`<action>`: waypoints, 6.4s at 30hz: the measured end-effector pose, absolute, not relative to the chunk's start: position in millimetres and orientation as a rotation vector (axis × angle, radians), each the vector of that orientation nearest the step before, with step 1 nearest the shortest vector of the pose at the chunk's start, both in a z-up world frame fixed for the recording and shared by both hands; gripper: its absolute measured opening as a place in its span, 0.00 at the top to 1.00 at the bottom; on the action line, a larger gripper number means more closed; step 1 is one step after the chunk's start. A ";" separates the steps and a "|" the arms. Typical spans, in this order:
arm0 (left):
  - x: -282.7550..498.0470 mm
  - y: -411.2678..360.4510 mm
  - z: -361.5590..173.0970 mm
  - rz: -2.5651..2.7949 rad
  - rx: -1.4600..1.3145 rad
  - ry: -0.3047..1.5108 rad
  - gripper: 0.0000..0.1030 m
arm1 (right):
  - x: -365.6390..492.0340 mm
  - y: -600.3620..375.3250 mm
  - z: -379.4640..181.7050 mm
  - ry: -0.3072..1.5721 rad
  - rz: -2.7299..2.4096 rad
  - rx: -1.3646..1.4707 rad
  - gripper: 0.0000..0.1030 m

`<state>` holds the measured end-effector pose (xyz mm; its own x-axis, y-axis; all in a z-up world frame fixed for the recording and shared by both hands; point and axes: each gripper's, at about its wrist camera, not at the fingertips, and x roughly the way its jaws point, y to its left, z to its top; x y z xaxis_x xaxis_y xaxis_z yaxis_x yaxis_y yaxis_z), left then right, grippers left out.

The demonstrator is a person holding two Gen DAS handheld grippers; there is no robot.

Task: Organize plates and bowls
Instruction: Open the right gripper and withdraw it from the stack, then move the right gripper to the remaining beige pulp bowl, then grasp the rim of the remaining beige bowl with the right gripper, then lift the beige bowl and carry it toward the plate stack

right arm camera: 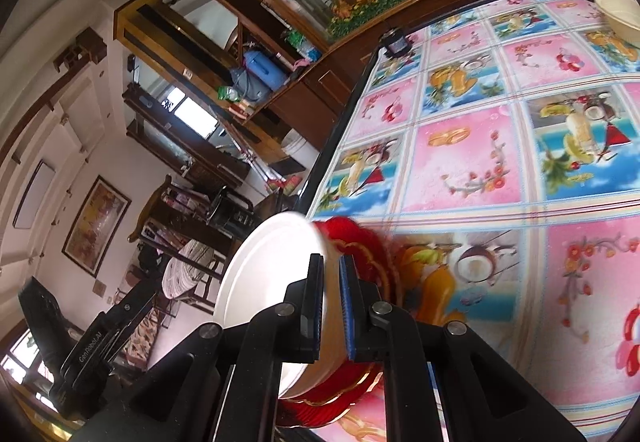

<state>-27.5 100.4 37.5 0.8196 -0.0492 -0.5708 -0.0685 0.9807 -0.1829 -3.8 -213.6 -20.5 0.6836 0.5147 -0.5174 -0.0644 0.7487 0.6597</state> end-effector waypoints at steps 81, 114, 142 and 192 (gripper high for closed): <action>201.2 -379.4 -50.5 -0.394 -0.322 1.160 0.27 | 74.9 -667.5 -78.2 0.500 -0.301 1.065 0.90; 197.6 -366.0 -59.4 -0.551 -0.268 1.219 0.51 | 51.4 -621.7 -80.8 0.688 -0.114 1.081 0.90; 157.9 -291.1 -46.3 -0.546 -0.320 1.173 0.91 | 57.6 -571.4 -75.2 0.737 0.034 1.024 0.91; -16.3 -160.3 70.9 -0.357 -0.085 0.643 0.89 | -84.5 -427.4 32.1 0.342 0.219 0.781 0.90</action>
